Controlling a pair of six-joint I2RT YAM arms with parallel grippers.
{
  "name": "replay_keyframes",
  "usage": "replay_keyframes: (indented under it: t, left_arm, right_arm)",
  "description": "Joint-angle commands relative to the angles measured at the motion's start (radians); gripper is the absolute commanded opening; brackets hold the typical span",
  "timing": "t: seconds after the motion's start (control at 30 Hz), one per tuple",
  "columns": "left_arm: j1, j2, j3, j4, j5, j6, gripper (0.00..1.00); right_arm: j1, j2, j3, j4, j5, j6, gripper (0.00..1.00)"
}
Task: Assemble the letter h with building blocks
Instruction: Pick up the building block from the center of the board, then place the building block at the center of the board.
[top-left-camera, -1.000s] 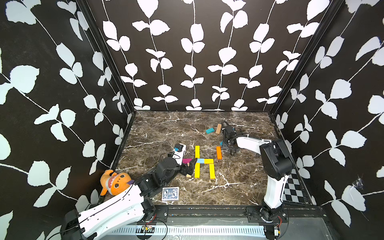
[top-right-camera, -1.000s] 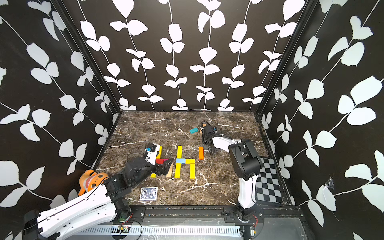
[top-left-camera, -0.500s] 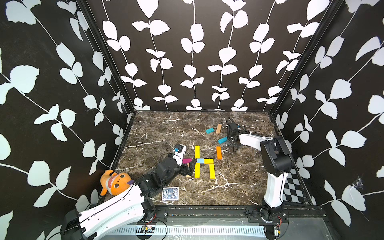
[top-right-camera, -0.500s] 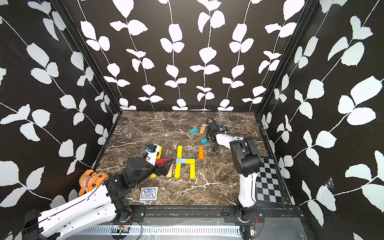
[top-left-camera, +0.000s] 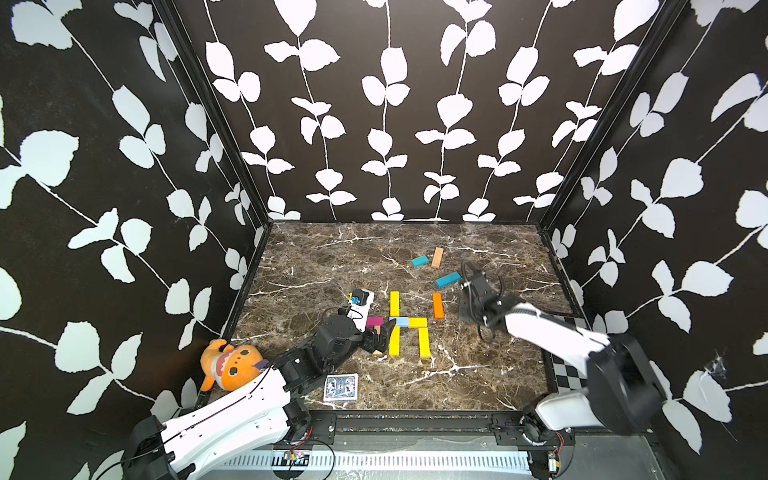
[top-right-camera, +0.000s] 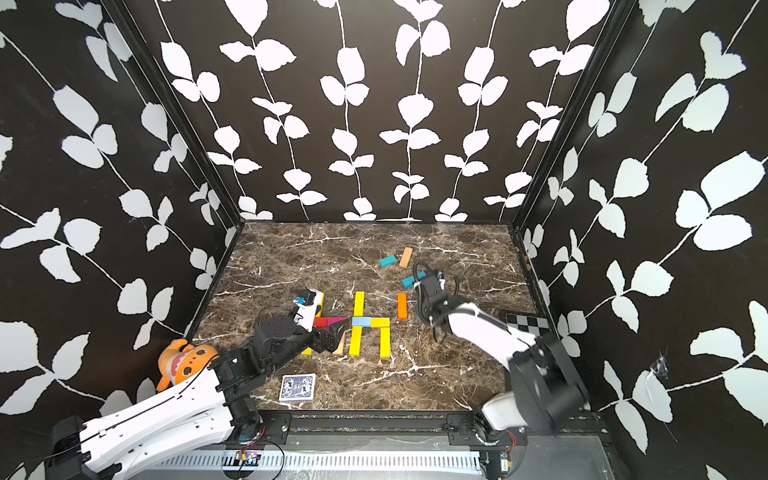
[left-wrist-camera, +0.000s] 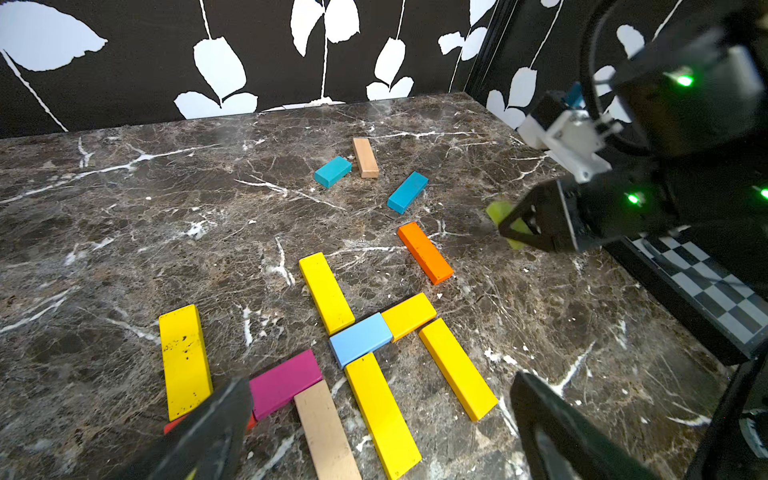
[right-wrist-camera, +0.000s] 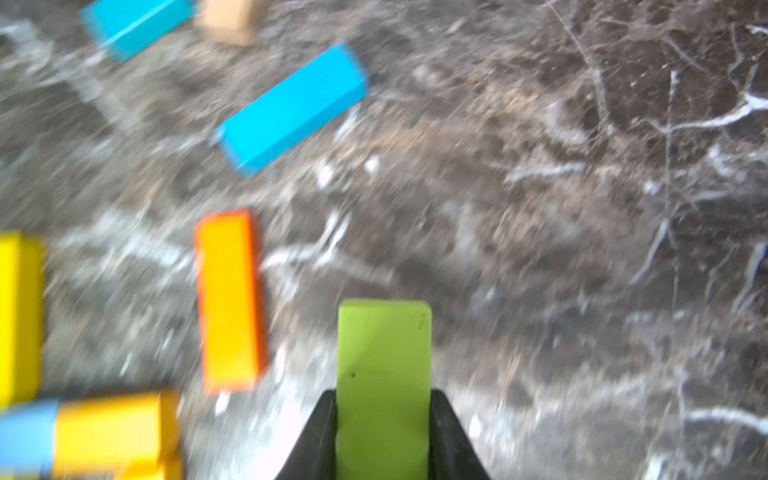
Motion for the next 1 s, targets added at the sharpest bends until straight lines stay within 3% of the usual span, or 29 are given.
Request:
replay_keyframes:
  t: [0.0,0.13,0.4,0.53,0.7,0.83,0.97]
  left_arm:
    - [0.006,-0.012,-0.020,0.039,0.015,-0.008,0.99]
    - [0.006,0.001,-0.020,0.054,0.014,-0.001,0.99]
    - [0.008,0.012,-0.019,0.058,0.020,-0.004,0.99]
    - [0.008,0.002,-0.028,0.053,0.020,-0.008,0.99]
    - [0.008,-0.008,-0.037,0.052,0.017,-0.009,0.99]
    - [0.008,-0.012,-0.036,0.053,0.018,-0.008,0.99]
    - [0.008,-0.020,-0.040,0.056,0.018,-0.010,0.99]
  right_arm:
    - [0.094,-0.038,-0.082,-0.101,0.008,0.069,0.29]
    - [0.202,-0.066,-0.156,-0.065,-0.033,0.110,0.32]
    - [0.277,0.024,-0.157,-0.036,-0.049,0.108,0.39]
    - [0.284,0.007,-0.149,-0.065,-0.035,0.125,0.61]
    - [0.298,-0.139,-0.130,-0.097,-0.041,0.075,0.73]
    - [0.299,-0.217,-0.154,-0.041,-0.212,0.078,0.78]
    - [0.300,-0.189,-0.201,0.045,-0.382,0.157,0.78]
